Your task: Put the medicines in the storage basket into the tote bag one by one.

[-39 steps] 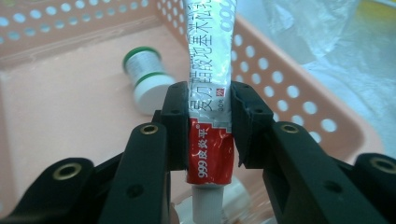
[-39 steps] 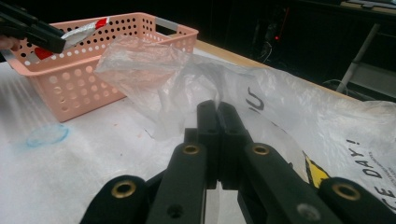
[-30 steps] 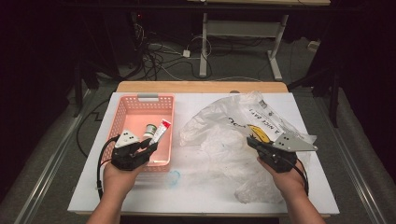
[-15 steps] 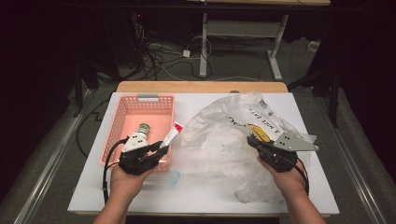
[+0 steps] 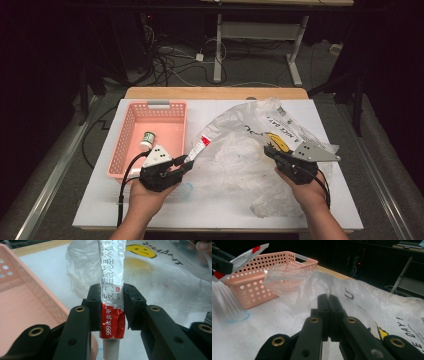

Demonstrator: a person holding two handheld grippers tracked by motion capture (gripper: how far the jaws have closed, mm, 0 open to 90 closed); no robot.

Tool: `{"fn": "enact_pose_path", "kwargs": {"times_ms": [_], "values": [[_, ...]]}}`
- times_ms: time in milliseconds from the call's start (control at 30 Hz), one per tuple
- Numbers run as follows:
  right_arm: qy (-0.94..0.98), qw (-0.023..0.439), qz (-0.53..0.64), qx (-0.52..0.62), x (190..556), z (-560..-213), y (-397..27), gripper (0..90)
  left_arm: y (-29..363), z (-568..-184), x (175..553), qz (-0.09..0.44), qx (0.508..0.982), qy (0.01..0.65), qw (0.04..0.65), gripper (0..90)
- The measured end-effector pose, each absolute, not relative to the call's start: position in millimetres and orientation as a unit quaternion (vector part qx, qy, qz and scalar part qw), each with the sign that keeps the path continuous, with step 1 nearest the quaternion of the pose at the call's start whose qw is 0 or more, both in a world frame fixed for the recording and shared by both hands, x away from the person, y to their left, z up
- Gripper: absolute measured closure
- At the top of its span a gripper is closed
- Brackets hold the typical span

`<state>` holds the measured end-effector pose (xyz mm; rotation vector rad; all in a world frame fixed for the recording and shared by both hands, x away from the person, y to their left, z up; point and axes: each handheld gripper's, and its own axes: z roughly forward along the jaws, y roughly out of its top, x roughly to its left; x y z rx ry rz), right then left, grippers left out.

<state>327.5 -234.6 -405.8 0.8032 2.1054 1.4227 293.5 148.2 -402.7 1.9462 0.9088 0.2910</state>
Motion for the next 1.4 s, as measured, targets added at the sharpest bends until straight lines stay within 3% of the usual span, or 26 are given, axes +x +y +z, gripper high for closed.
{"fn": "enact_pose_path", "kwargs": {"times_ms": [1400], "values": [[0.757,0.24,0.535,0.287,324.6,-398.7,-238.0,90.0,46.6,-444.9,311.8,0.077,0.844,0.308,0.431,67.5]]}}
